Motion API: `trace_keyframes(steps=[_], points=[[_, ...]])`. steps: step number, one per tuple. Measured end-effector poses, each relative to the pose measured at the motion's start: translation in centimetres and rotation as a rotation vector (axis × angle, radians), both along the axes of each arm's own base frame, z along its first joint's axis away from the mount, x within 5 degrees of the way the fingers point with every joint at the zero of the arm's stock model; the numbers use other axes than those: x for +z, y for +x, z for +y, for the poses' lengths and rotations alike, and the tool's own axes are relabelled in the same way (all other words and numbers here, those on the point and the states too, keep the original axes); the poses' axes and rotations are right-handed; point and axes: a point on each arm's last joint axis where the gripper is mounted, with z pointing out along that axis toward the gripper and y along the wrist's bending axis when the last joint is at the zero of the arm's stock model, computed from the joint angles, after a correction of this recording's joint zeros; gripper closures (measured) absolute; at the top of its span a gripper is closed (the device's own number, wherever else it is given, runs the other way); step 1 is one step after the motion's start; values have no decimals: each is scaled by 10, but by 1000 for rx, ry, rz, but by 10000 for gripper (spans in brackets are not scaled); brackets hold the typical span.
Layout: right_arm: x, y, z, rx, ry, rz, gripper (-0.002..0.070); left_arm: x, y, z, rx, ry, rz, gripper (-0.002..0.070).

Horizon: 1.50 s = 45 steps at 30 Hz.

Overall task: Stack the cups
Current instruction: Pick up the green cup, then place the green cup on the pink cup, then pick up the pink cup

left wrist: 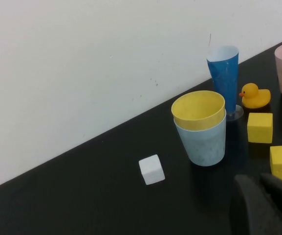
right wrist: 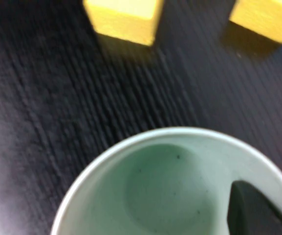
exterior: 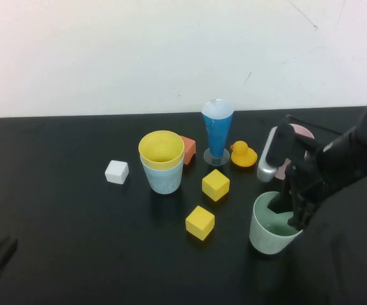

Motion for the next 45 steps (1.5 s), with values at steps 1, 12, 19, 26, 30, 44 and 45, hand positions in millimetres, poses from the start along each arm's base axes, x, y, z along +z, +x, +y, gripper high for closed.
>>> trace_keyframes(steps=[1, 12, 19, 26, 30, 44, 45], points=[[4, 1, 1, 15, 4, 5, 636, 0, 0, 0, 0, 0, 0, 674], [114, 41, 1, -52, 34, -332, 643, 0, 0, 0, 4, -6, -10, 675], [118, 71, -23, -253, 71, -393, 644, 0, 0, 0, 4, -6, -11, 675], [82, 84, -34, -282, 31, -276, 645, 0, 0, 0, 4, -6, -11, 675], [67, 86, -35, -268, -4, -232, 645, 0, 0, 0, 4, -8, -10, 675], [12, 103, -34, -296, -37, -169, 340, 0, 0, 0, 2, -6, -5, 676], [10, 104, -34, -302, -36, -175, 335, 0, 0, 0, 2, -6, -4, 676]])
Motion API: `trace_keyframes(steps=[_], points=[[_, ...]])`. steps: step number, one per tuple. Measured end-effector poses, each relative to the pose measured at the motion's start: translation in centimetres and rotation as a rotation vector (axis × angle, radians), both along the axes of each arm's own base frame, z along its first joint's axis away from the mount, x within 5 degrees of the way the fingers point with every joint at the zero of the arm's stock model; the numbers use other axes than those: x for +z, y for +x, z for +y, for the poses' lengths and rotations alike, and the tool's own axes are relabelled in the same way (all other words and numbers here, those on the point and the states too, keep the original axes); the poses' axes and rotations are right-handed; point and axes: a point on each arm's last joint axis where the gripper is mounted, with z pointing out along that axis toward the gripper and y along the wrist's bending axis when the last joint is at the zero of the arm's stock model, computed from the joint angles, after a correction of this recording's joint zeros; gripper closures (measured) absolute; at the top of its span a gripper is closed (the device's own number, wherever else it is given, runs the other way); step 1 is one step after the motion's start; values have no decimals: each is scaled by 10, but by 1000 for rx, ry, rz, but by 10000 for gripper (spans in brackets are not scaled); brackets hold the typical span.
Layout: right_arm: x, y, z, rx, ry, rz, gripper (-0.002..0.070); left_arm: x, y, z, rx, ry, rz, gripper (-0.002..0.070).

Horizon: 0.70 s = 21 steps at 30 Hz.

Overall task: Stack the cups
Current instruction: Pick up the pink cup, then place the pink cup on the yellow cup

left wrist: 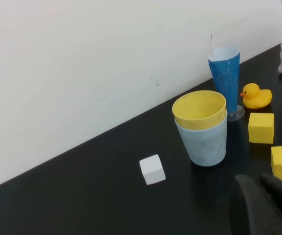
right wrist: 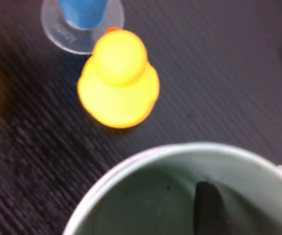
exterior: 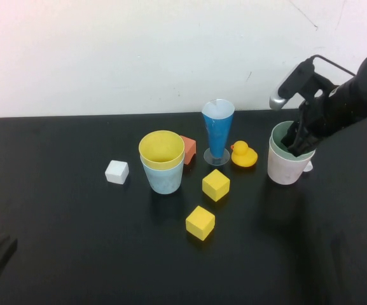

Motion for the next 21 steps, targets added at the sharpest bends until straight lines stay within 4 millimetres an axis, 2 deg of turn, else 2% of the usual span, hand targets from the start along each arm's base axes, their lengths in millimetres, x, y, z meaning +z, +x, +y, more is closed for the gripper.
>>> trace_keyframes(steps=[4, 6, 8, 11, 12, 14, 17, 19, 21], points=[[-8, 3, 0, -8, -2, -2, 333, -1, 0, 0, 0, 1, 2, 676], [-9, 3, 0, -8, -2, 0, 360, -4, 0, 0, 0, 4, 10, 676], [-10, 3, 0, -7, -3, 5, 423, -8, 1, 0, 4, 4, 12, 676], [-4, 1, 0, -4, 0, 5, 567, -10, 2, 0, 10, 1, 3, 676], [0, 1, 0, -4, 2, -3, 596, -10, 2, 0, 11, -1, -1, 676], [6, 1, 1, 1, 5, -8, 600, -9, 2, 1, 13, -3, -5, 676], [35, 1, 4, 15, 36, -35, 600, -9, 2, 1, 13, -3, -7, 676], [66, -1, 9, 38, 55, -78, 600, -9, 2, 1, 14, -4, -9, 676], [108, -7, 21, 75, 90, -165, 601, -9, 2, 1, 14, -4, -10, 676]])
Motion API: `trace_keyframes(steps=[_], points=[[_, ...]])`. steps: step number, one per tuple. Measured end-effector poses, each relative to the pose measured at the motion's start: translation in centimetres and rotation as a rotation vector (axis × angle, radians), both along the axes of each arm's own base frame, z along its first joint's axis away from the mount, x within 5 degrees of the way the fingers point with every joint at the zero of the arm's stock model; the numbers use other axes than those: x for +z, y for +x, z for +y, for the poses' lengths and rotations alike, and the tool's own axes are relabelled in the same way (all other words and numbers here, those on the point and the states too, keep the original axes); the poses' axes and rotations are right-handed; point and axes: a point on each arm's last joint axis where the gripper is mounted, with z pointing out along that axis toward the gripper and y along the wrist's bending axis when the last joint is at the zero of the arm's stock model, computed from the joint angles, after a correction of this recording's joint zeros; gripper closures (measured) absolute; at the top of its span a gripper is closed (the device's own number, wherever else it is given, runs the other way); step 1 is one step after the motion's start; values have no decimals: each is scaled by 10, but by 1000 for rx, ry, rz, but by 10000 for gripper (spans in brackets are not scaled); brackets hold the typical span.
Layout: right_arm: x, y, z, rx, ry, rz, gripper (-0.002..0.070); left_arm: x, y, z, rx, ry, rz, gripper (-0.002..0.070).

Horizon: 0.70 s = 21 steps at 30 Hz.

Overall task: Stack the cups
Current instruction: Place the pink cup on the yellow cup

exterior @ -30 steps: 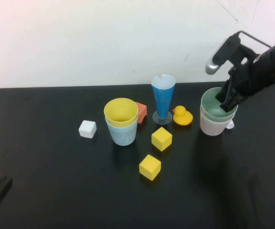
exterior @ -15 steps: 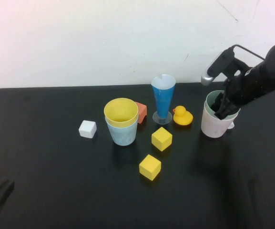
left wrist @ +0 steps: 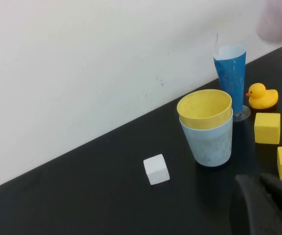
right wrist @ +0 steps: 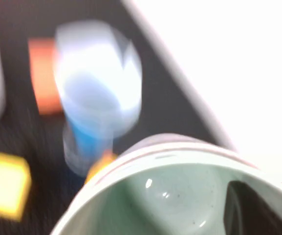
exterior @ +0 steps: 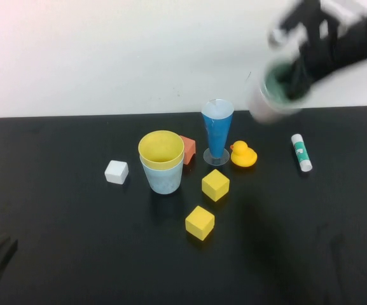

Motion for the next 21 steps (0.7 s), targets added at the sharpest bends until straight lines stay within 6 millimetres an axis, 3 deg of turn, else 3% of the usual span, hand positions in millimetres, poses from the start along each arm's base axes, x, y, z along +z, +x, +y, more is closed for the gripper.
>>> trace_keyframes(steps=[4, 7, 10, 13, 16, 21], points=[[73, -24, 49, 161, 47, -201, 603, 1, 0, 0, 3, -4, -11, 676], [86, -39, 86, 270, 64, -242, 603, 3, 1, 1, 9, -10, -28, 676], [60, -42, 122, 350, 54, -187, 603, 3, 1, 1, 10, -13, -35, 676], [19, -34, 140, 381, 14, -105, 604, 3, 1, 1, 10, -13, -35, 676], [-15, -23, 146, 379, -15, -45, 605, 3, 1, 1, 10, -13, -35, 676], [-30, -19, 149, 371, -26, -21, 606, 3, 1, 1, 10, -13, -35, 676]])
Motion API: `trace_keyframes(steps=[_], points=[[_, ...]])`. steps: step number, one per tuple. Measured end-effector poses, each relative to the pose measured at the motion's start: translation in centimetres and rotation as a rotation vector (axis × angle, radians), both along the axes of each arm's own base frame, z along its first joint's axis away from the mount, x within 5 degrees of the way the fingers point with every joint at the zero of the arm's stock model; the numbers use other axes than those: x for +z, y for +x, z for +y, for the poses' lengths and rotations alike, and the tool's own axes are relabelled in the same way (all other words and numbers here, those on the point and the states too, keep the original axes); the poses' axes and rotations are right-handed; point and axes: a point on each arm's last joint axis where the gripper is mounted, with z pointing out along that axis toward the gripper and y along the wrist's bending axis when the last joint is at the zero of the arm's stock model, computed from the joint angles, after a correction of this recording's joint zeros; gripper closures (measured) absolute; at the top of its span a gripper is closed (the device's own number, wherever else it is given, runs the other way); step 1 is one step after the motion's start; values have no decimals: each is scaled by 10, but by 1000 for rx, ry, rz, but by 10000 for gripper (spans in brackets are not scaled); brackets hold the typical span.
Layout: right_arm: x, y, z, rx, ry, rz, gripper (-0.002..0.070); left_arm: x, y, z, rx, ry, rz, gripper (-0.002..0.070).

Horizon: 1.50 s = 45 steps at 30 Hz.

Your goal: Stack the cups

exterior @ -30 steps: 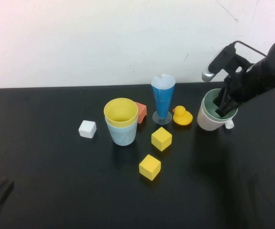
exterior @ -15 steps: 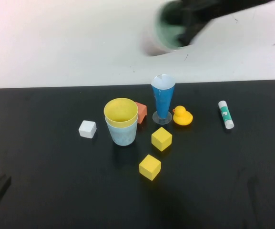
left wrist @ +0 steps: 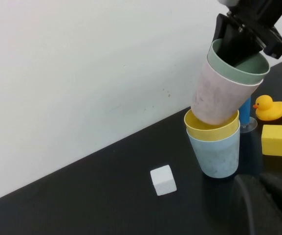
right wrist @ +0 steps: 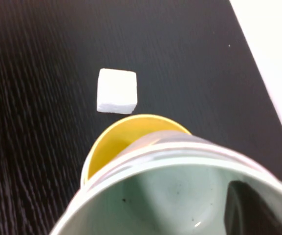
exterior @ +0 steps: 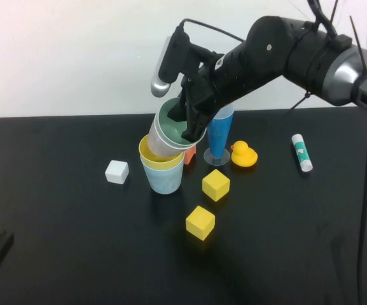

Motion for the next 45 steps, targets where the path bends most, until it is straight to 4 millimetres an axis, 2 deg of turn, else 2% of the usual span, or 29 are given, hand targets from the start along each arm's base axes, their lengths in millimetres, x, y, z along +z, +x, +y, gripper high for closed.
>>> trace_keyframes(steps=[8, 12, 15, 18, 22, 24, 27, 31, 35, 37, 39, 41, 45], points=[[-10, 3, 2, -3, -7, 18, 589, 0, 0, 0, 0, 0, 0, 676], [-6, 3, 3, -3, 4, 16, 485, 0, 0, 0, 0, -4, 1, 676], [8, 4, 4, 1, 21, 4, 428, 0, 0, 0, 0, -4, 1, 676], [34, 2, 5, 18, 45, -20, 410, 0, 0, 0, 0, -4, 1, 676], [76, -6, 0, 63, 27, -70, 411, 0, 0, 0, 0, -4, 1, 676], [98, -13, -8, 59, -9, -109, 441, 0, 0, 0, 0, -4, 1, 676], [135, -29, -28, 21, -69, -188, 526, 0, 0, 0, 0, -4, 1, 676], [189, -61, -60, -71, -110, -290, 638, 1, -1, 0, 0, -7, -8, 676], [234, -107, -101, -181, -122, -370, 669, 4, -7, 2, 0, -19, -42, 676], [240, -128, -121, -246, -164, -379, 673, 5, -10, 3, 0, -29, -63, 676], [234, -142, -136, -296, -206, -362, 676, 7, -12, 4, 1, -52, -72, 676], [224, -161, -154, -345, -250, -335, 677, 8, -15, 5, 1, -74, -79, 676], [198, -194, -176, -396, -250, -284, 678, 8, -17, 6, -1, -93, -79, 676]])
